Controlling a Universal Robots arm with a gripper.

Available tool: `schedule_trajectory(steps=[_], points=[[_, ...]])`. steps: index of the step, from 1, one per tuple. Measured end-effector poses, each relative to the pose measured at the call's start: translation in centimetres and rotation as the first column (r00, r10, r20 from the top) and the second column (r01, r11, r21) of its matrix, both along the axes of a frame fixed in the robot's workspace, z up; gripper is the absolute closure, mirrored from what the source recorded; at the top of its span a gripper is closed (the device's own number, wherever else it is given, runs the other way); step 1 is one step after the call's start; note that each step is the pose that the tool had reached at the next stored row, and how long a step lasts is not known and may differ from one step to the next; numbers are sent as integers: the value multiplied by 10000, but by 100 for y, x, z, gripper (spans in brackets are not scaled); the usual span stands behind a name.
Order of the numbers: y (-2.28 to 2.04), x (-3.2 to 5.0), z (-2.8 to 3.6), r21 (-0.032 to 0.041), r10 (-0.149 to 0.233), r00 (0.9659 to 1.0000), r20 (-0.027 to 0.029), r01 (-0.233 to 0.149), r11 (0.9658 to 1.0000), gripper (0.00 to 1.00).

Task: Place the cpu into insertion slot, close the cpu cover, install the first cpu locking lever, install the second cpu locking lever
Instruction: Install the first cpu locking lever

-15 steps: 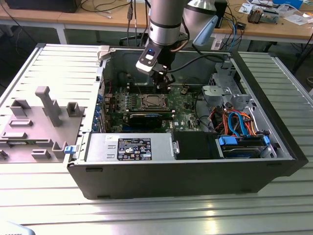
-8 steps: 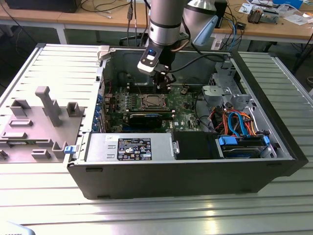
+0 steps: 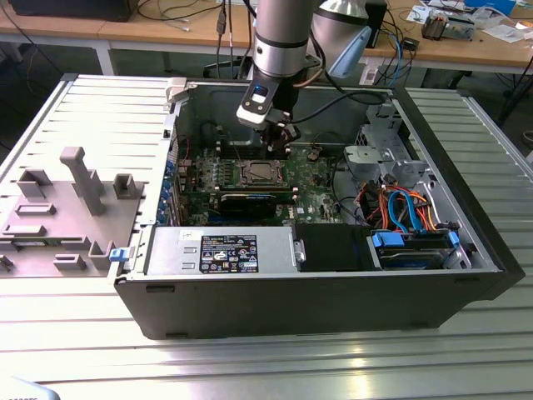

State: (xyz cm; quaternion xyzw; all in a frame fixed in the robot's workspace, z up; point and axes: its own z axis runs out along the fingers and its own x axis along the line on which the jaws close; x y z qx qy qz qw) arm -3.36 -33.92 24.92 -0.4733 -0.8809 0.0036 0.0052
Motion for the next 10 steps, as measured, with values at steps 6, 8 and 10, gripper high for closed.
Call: schedule_trajectory(steps=[6,8,10], points=[[0,0,0,0,385,9993,0,-385,9993,89],[0,0,0,0,511,9987,0,-511,9987,89],[0,0,0,0,671,9977,0,-671,9977,89]])
